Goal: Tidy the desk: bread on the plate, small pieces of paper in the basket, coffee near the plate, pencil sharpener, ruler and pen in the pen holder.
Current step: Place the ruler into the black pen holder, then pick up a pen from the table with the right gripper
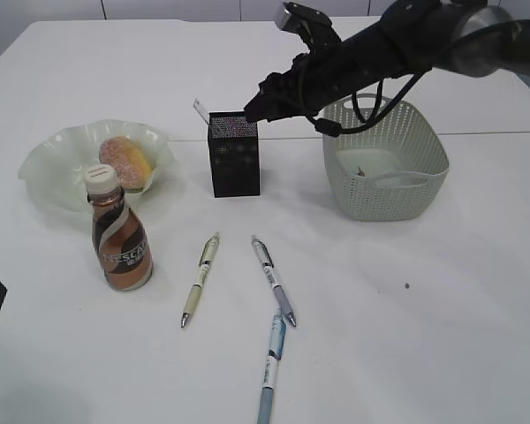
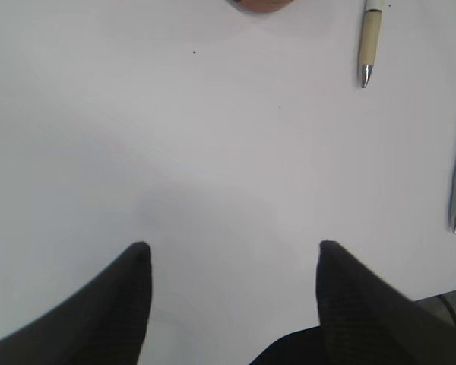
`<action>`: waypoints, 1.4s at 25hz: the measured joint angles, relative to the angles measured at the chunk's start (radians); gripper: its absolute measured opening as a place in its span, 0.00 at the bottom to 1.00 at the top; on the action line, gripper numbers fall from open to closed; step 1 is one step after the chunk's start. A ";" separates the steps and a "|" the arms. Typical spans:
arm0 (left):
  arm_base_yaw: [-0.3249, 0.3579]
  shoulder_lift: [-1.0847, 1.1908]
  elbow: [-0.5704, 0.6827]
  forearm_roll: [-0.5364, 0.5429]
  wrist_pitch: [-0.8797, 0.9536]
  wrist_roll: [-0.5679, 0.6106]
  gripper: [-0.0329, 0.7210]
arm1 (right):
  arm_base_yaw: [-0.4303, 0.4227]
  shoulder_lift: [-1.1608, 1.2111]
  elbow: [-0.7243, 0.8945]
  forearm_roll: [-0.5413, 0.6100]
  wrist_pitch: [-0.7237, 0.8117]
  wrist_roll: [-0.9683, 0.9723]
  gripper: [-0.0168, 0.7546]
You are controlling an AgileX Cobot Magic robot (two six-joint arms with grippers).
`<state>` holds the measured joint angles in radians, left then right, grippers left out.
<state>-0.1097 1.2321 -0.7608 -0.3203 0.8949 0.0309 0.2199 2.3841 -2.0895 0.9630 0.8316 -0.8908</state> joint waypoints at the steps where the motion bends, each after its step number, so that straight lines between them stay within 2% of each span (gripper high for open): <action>1: 0.000 0.000 0.000 0.000 0.002 0.000 0.70 | 0.000 -0.016 0.000 -0.066 0.032 0.087 0.46; 6: 0.000 0.000 0.000 0.000 0.002 0.000 0.70 | 0.002 -0.104 -0.002 -0.314 0.145 0.473 0.46; 10: 0.000 0.000 0.000 0.000 0.002 0.000 0.70 | 0.015 -0.158 -0.004 -0.458 0.255 0.672 0.46; 14: 0.000 0.000 0.000 0.000 0.002 0.000 0.70 | 0.083 -0.193 -0.004 -0.641 0.366 0.823 0.46; 19: 0.000 0.000 0.000 0.000 0.002 0.000 0.70 | 0.218 -0.195 -0.004 -0.838 0.399 0.987 0.46; 22: 0.000 0.000 0.000 0.000 0.002 0.000 0.70 | 0.285 -0.184 -0.004 -0.887 0.399 1.060 0.46; 25: 0.000 0.000 0.000 0.000 0.002 0.000 0.70 | 0.318 -0.152 -0.004 -0.892 0.401 1.103 0.46; 35: 0.000 0.000 0.000 0.000 0.002 0.013 0.70 | 0.320 -0.031 -0.004 -0.891 0.402 1.129 0.46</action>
<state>-0.1097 1.2321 -0.7608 -0.3203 0.8970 0.0437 0.5402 2.3534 -2.0931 0.0716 1.2337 0.2386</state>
